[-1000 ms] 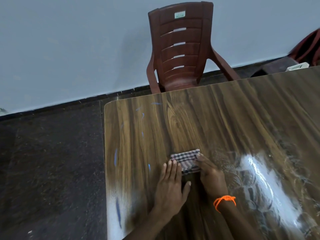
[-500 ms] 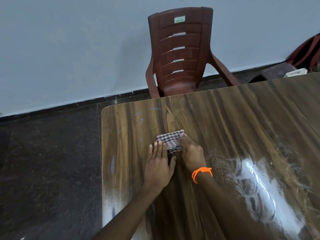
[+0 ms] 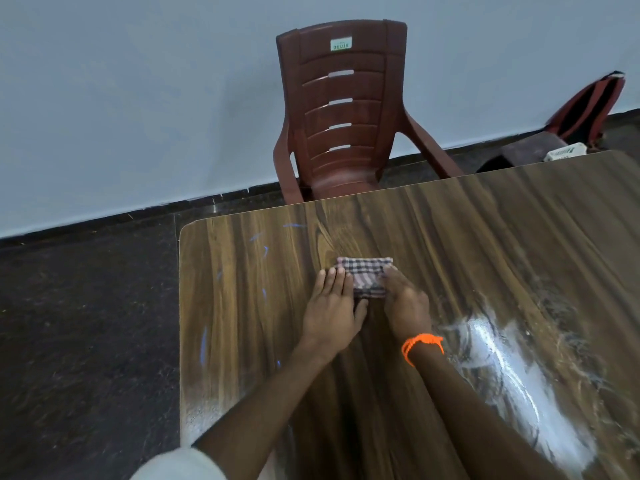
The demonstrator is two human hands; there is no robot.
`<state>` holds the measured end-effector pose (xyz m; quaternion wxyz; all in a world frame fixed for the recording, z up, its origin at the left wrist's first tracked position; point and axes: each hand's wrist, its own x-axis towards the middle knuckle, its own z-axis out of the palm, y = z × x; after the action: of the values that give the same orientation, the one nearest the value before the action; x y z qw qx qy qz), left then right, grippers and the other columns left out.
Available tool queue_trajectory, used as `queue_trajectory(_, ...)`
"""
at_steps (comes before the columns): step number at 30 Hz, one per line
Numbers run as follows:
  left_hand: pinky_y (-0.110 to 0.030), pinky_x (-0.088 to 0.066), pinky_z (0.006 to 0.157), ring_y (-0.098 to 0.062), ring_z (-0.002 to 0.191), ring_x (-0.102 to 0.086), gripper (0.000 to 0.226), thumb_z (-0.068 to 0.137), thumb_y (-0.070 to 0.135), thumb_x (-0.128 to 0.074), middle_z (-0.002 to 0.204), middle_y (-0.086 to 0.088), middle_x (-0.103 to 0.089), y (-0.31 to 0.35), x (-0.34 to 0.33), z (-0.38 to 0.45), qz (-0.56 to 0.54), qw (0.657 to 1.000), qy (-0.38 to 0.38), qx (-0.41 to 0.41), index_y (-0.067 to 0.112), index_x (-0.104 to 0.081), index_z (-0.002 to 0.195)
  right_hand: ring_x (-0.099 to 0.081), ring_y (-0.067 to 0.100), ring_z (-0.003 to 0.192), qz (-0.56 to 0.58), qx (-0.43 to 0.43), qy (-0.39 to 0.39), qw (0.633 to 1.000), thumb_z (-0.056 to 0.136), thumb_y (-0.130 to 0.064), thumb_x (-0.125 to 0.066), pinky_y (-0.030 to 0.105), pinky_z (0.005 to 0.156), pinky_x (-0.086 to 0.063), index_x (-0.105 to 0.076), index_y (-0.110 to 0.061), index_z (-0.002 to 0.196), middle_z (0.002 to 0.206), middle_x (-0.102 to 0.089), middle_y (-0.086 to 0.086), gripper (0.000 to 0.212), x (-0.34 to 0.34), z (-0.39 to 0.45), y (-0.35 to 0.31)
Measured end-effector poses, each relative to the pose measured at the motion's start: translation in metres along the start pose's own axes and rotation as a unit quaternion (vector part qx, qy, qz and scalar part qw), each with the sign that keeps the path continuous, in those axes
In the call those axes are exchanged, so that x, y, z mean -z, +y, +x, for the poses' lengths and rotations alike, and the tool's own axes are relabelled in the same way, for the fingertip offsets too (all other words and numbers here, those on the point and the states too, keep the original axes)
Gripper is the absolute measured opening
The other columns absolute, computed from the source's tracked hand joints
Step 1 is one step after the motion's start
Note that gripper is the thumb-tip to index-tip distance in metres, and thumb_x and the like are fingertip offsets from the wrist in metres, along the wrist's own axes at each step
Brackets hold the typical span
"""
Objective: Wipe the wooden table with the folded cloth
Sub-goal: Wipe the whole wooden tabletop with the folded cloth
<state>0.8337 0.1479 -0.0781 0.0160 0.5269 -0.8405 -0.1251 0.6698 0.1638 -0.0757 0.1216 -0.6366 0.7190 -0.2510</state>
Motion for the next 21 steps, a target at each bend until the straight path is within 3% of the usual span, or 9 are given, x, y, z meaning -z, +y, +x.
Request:
queue_trajectory(3, -0.044, -0.006, 0.128, -0.027, 0.152, -0.026, 0.069, 0.104, 0.051, -0.028, 0.161, -0.017, -0.036, -0.023, 0.01, 0.025, 0.023, 0.999, 0.001, 0.032, 0.003, -0.035, 0.154, -0.065, 0.024, 0.103, -0.017, 0.011, -0.038, 0.999, 0.078, -0.003, -0.064, 0.028, 0.079, -0.046, -0.068, -0.016, 0.105, 0.115, -0.069, 0.004, 0.031, -0.008, 0.037, -0.022)
queue_trajectory(8, -0.044, -0.006, 0.128, -0.026, 0.154, -0.023, 0.071, 0.105, 0.054, -0.021, 0.162, -0.016, -0.035, -0.054, 0.008, 0.002, 0.007, 0.996, 0.001, 0.094, 0.004, -0.033, 0.155, -0.06, 0.029, 0.112, -0.001, 0.086, -0.083, 0.993, 0.081, 0.001, -0.056, 0.042, 0.083, -0.053, -0.066, -0.008, 0.108, 0.127, -0.061, 0.007, 0.03, -0.023, 0.044, -0.055)
queue_trajectory(10, -0.044, -0.006, 0.128, -0.027, 0.155, -0.022, 0.077, 0.103, 0.057, -0.016, 0.162, -0.018, -0.034, -0.055, 0.002, -0.024, -0.004, 0.995, 0.009, 0.102, 0.003, -0.032, 0.156, -0.053, 0.024, 0.124, 0.026, 0.113, -0.087, 0.989, 0.081, 0.004, -0.057, 0.039, 0.094, -0.05, -0.067, -0.006, 0.112, 0.132, -0.059, 0.008, 0.034, -0.026, 0.028, -0.057)
queue_trajectory(13, -0.045, -0.007, 0.129, -0.028, 0.156, -0.018, 0.083, 0.101, 0.06, -0.012, 0.163, -0.021, -0.029, -0.043, -0.006, -0.051, -0.009, 0.995, -0.005, 0.095, 0.001, -0.029, 0.157, -0.051, 0.022, 0.126, 0.04, 0.134, -0.079, 0.987, 0.079, 0.008, -0.061, 0.033, 0.103, -0.044, -0.069, -0.005, 0.111, 0.13, -0.061, 0.009, 0.036, -0.026, 0.006, -0.045)
queue_trajectory(21, -0.048, 0.0, 0.128, -0.032, 0.157, -0.01, 0.082, 0.104, 0.059, -0.019, 0.166, -0.025, -0.019, -0.014, -0.001, 0.016, 0.016, 0.999, -0.032, 0.009, -0.002, -0.018, 0.159, -0.063, 0.02, 0.111, 0.015, 0.03, 0.011, 0.999, 0.078, 0.007, -0.062, 0.02, 0.096, -0.041, -0.073, -0.009, 0.106, 0.121, -0.066, 0.009, 0.034, -0.018, 0.036, 0.006)
